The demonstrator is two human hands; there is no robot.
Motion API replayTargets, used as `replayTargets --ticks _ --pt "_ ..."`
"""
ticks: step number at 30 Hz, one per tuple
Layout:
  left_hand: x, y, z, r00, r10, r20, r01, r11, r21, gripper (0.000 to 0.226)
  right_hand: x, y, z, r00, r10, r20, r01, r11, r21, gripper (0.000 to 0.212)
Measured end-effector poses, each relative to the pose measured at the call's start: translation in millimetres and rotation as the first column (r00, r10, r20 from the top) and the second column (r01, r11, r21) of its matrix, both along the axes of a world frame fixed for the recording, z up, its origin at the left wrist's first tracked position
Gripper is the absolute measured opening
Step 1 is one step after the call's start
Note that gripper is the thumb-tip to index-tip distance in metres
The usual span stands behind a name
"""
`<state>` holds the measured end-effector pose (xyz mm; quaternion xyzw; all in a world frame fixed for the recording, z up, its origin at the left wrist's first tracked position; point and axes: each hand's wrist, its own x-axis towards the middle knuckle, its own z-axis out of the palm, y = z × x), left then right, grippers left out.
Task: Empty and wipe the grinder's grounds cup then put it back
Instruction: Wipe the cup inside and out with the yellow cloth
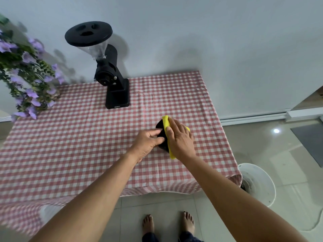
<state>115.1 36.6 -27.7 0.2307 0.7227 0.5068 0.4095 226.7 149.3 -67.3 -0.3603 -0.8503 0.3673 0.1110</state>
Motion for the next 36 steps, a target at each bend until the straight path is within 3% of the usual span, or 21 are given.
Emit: replayTargets --ticks 5,12,16,20,27,31,36 --pt "2 -2 -3 0.996 0.084 0.005 -0.084 0.996 0.021 0.045 3 18 -4 0.987 -0.161 -0.026 0.151 0.963 -0.223 0.054" --pt "-1 -6 -5 0.999 0.034 -0.001 -0.034 0.998 0.047 0.041 -7 -2 0 1.0 -0.006 -0.026 0.008 0.999 0.047 0.056" --pt "-3 -5 -5 0.999 0.034 -0.015 -0.034 0.999 0.023 0.042 -7 12 -4 0.992 -0.116 -0.045 0.11 0.986 -0.122 0.055" --pt "-6 4 3 1.0 0.022 -0.02 -0.021 0.999 0.05 0.053 3 5 -13 0.991 -0.115 -0.064 0.106 0.985 -0.134 0.057" --pt "4 16 -5 0.951 0.303 -0.065 -0.303 0.953 0.011 0.032 0 -19 -9 0.968 -0.202 -0.15 0.189 0.977 -0.097 0.05" --pt "9 13 -8 0.949 0.303 -0.086 -0.301 0.953 0.043 0.029 -4 -10 -4 0.93 -0.347 -0.119 0.305 0.912 -0.276 0.052" --pt "12 11 -7 0.946 0.315 -0.07 -0.311 0.948 0.068 0.03 -14 -24 1 0.983 -0.158 -0.093 0.151 0.986 -0.075 0.058"
